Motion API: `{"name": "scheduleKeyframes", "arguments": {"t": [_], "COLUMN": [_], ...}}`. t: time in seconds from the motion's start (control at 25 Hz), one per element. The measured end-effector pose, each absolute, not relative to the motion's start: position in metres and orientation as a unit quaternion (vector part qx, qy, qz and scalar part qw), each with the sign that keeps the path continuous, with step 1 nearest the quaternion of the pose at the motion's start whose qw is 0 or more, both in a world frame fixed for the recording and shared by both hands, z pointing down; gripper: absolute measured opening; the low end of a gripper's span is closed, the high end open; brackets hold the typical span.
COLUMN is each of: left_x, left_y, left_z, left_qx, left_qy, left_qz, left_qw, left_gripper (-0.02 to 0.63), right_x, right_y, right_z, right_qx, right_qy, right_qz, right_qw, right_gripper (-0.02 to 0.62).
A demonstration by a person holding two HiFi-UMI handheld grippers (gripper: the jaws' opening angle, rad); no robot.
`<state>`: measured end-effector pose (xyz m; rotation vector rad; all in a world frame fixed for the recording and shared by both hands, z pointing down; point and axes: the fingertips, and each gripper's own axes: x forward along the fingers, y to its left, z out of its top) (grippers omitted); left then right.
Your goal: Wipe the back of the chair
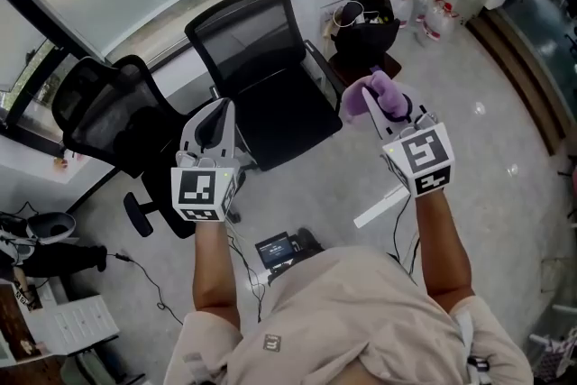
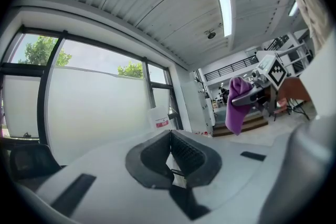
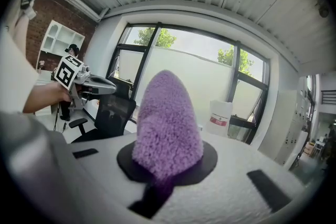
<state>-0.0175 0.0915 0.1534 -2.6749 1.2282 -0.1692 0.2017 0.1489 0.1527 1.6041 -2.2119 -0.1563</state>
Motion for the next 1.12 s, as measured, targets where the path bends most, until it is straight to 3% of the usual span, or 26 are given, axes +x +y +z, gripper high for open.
{"name": "scheduleKeyframes", "arguments": {"t": [0.84,1.12], "left_x": [-0.075,-0.083], "left_y": [-0.019,-0.095], "left_z": [0.163,0.175], "left_qx": [-0.869,-0.853], "left_qy": [0.473,0.506], "left_qz": [-0.079,-0.092], "left_qw": [0.122,0.094], "left_gripper": [0.006,0.006], "right_x": [0.183,0.184], "right_y": [-0.033,-0.122], "right_z": [0.162,0.179], "right_qx": [0.541,0.514], "right_qy": [-0.822,-0.839], "right_qz": [-0.074,-0.065], "right_qw": [0.164,0.168], "right_gripper": [0.018,0.018]}}
